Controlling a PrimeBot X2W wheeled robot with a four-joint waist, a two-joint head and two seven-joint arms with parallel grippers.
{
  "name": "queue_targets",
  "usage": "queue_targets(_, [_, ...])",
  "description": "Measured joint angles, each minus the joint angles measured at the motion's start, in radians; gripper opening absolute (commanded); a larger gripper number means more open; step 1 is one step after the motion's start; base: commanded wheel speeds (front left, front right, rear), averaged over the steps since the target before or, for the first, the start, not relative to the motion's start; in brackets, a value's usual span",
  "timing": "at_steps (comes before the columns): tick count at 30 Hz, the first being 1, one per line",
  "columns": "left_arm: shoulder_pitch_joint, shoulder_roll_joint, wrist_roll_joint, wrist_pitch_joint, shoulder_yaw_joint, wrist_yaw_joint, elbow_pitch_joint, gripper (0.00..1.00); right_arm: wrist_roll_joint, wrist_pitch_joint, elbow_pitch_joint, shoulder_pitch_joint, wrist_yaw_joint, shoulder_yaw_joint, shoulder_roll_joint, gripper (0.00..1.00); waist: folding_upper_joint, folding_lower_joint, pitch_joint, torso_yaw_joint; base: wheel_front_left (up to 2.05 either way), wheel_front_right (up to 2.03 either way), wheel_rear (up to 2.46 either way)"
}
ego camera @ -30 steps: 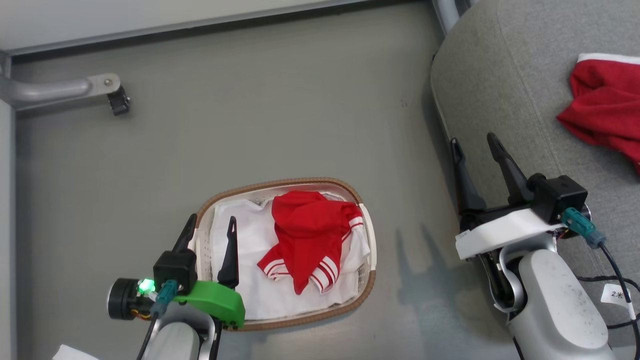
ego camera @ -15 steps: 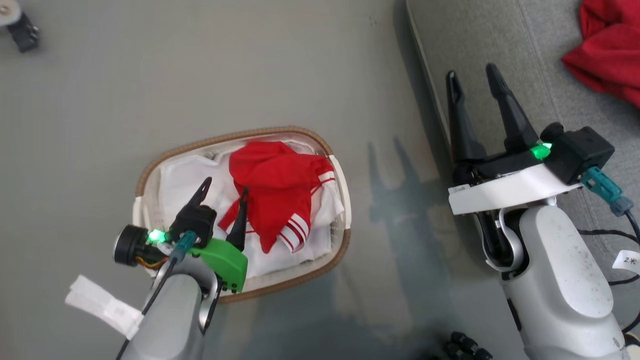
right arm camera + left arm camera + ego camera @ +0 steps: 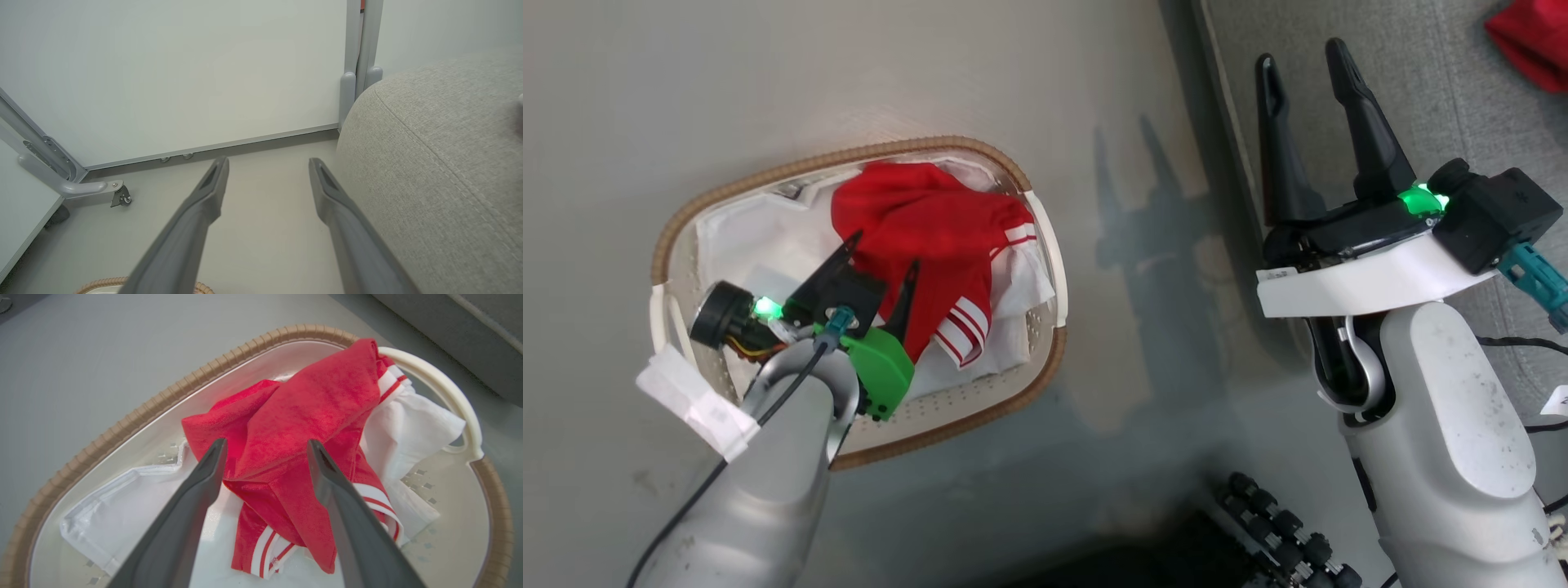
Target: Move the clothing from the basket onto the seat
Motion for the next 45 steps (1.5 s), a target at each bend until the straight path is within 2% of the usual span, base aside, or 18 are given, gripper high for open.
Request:
queue_targets(5, [-0.068,0.02,0.037,0.0,-0.04,0.001,0.07,1.0,0.001,0.0,-0.003,-0.015,0.0,0.009,0.0,1.0,0.0,0.0,0.055,-0.012,0.0,0.0,0.0])
queue_targets(14, [-0.175,0.02,0.064,0.0,-0.092,0.045,0.137,1.0,0.001,0.0,-0.011,-0.038,0.0,0.009,0.0,1.0,0.0,0.0001,0.133,-0.027,0.0,0.0,0.0])
queue_targets(20, [-0.237,0.024,0.087,0.0,-0.129,0.053,0.178,1.0,0.006,0.0,-0.023,-0.046,0.0,0.02,0.0,1.0,0.0,0.0,0.167,-0.033,0.0,0.0,0.0])
queue_targets(37, [-0.328,-0.006,0.073,0.0,-0.214,0.011,0.307,1.0,0.007,0.0,-0.029,-0.036,0.0,0.009,0.0,1.0,0.0,0.0,0.2,-0.033,0.0,0.0,0.0])
queue_targets(38, [-0.329,-0.008,0.068,0.0,-0.215,0.009,0.314,0.93,0.007,0.0,-0.029,-0.036,0.0,0.007,0.0,1.0,0.0,0.0,0.201,-0.032,0.0,0.0,0.0])
queue_targets(39, [-0.331,-0.01,0.059,0.0,-0.217,0.008,0.321,0.49,0.007,0.0,-0.029,-0.036,0.0,0.007,0.0,1.0,0.0,0.0,0.201,-0.032,0.0,0.0,0.0])
queue_targets(40, [-0.332,-0.01,0.054,0.0,-0.219,0.007,0.324,0.13,0.007,0.0,-0.029,-0.036,0.0,0.006,0.0,1.0,0.0,0.0,0.201,-0.031,0.0,0.0,0.0])
queue_targets(41, [-0.333,-0.01,0.052,0.0,-0.221,0.005,0.324,0.0,0.006,0.0,-0.029,-0.036,0.0,0.006,0.0,1.0,0.0,0.0,0.201,-0.031,0.0,0.0,0.0])
queue_targets(45, [-0.333,-0.01,0.034,0.0,-0.224,0.001,0.324,0.0,0.01,0.0,-0.028,-0.036,0.0,0.001,0.0,1.0,0.0,0.0001,0.196,-0.03,0.0,0.0,0.0])
